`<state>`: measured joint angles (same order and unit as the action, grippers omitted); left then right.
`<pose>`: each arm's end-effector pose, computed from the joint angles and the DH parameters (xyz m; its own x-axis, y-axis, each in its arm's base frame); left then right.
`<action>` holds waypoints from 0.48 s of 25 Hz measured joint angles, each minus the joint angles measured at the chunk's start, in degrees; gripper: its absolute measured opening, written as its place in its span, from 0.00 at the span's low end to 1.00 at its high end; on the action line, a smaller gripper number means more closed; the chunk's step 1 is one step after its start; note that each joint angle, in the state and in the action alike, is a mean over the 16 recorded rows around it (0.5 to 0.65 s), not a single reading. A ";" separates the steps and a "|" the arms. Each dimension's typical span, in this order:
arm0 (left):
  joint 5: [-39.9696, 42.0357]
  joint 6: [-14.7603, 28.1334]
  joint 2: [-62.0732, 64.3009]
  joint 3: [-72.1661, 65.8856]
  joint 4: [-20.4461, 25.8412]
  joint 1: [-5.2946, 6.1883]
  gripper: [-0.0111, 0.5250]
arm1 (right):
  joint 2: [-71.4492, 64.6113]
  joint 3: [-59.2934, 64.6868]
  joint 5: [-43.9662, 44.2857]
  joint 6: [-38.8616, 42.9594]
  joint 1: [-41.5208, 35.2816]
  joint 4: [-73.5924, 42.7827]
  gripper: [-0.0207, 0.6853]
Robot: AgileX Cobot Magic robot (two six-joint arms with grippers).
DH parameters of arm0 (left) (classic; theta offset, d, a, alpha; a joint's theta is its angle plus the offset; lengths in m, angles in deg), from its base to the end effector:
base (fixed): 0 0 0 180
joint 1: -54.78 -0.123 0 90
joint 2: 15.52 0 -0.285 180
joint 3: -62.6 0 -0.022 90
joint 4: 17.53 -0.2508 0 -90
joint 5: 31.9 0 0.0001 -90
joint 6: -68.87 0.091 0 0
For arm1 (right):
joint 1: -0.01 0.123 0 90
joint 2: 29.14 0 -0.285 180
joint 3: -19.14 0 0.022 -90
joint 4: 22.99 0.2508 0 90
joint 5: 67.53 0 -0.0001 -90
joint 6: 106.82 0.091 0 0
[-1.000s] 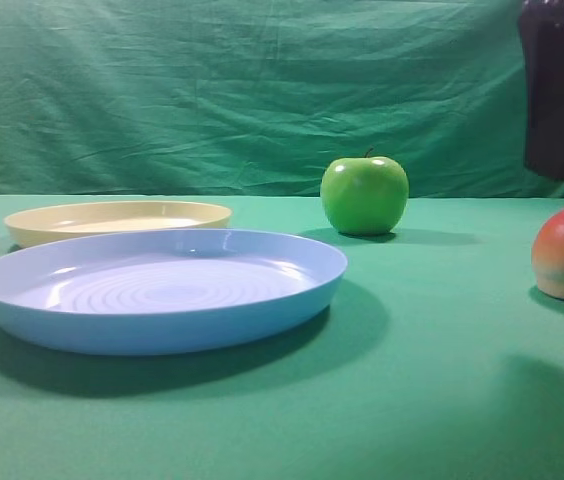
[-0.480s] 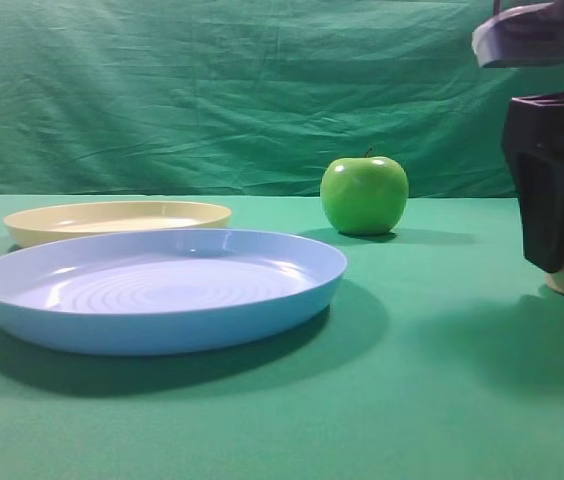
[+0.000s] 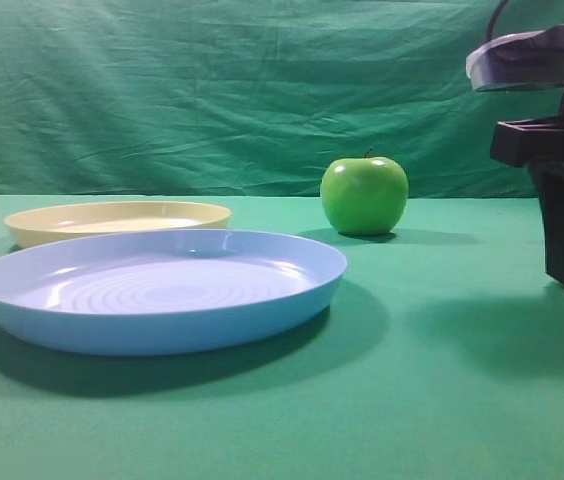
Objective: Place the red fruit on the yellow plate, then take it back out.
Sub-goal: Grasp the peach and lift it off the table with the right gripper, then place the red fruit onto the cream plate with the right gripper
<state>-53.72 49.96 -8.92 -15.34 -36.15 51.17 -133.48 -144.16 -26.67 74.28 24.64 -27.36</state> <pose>0.0508 0.0141 0.1776 -0.2588 -0.0431 -0.9650 -0.1838 0.9830 0.0054 0.2974 0.1314 0.2023 -0.8475 -0.4309 -0.3100 -0.4351 0.8984 -0.0593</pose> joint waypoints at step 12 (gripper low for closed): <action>0.00 0.00 0.00 0.00 0.00 0.00 0.02 | -8.18 -28.67 2.50 -13.88 10.53 7.26 0.31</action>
<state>-53.72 49.96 -8.92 -15.34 -36.15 51.17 -141.66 -172.83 -24.17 60.40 35.17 -20.10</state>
